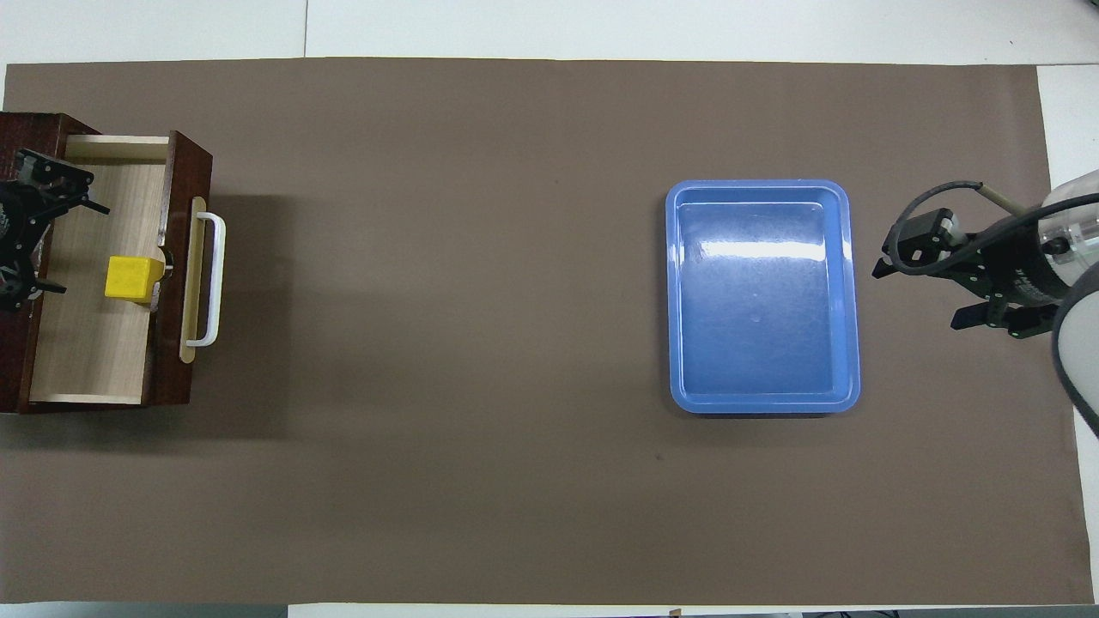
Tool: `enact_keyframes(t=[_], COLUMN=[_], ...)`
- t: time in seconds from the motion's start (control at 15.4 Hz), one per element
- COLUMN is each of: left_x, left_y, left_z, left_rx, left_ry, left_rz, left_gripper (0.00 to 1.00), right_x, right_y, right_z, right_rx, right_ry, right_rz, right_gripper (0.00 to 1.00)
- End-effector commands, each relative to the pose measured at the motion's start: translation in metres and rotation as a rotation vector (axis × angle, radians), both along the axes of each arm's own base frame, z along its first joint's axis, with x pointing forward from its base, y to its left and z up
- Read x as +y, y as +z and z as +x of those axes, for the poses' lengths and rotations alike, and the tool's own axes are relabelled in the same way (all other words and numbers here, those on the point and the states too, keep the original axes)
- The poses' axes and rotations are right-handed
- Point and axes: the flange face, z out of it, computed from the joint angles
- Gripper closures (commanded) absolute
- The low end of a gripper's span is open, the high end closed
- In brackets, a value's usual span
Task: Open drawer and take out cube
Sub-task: 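Lower the left gripper into the drawer while the right gripper approaches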
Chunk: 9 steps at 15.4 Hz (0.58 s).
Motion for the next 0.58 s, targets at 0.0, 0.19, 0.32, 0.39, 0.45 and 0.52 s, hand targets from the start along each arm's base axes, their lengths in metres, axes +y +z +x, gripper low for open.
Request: enact_keyframes(t=[0.0,0.19,0.32,0.39,0.45,0.52], left_x=[0.018,0.025,0.024,0.023,0.018,0.014], left_y=[-0.022,-0.026,-0.033,-0.038,-0.044,-0.051], left_z=[0.004,0.006,0.009,0.009,0.007,0.005], left_rx=[0.02,0.005,-0.003,-0.007,-0.011,-0.011], left_ry=[0.073,0.171,0.22,0.244,0.25,0.25], left_rz=[-0.026,-0.044,-0.044,-0.045,-0.045,-0.045], left_gripper=[0.0,0.0,0.0,0.0,0.0,0.0], right_x=[0.01,0.015,0.018,0.019,0.021,0.021], right_y=[-0.008,-0.018,-0.019,-0.02,-0.019,-0.019], right_z=[0.003,0.006,0.007,0.007,0.007,0.007], right_rx=[0.014,0.061,0.073,0.077,0.079,0.083], right_ry=[-0.054,-0.117,-0.162,-0.171,-0.182,-0.201], right_rz=[0.031,0.085,0.099,0.101,0.115,0.136], right_gripper=[0.0,0.0,0.0,0.0,0.0,0.0])
